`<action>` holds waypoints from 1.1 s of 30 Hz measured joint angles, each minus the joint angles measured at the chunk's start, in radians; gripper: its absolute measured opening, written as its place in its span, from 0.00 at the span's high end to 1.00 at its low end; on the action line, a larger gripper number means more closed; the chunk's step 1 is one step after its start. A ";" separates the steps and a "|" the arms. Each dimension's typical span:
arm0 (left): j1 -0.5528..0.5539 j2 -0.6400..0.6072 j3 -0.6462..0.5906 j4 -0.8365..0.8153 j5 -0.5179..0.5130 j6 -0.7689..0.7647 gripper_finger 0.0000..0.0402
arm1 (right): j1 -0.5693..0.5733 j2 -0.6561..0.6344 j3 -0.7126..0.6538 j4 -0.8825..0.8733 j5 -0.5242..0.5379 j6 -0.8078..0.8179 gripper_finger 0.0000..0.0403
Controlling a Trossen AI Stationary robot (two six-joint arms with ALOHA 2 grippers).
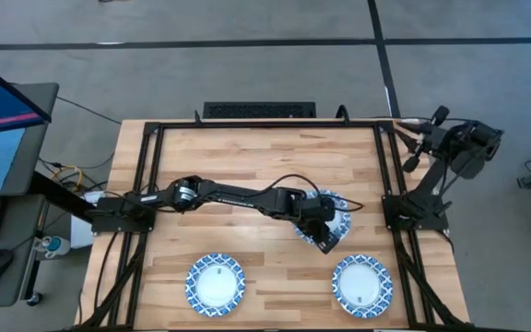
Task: Nest bowls inside each other
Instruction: Stack the white bowl on top of the other white bowl
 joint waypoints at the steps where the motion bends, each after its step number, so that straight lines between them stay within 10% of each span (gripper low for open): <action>1: 0.001 0.000 0.003 -0.004 0.004 -0.005 0.99 | 0.001 0.001 0.000 0.000 0.006 -0.009 0.74; 22: 0.046 -0.015 0.004 0.120 -0.033 -0.031 0.72 | -0.117 0.001 0.000 -0.020 -0.044 -0.033 0.74; 33: 0.077 -0.118 0.006 0.106 -0.138 0.026 0.78 | -0.079 0.001 0.027 0.222 -0.162 -0.573 0.74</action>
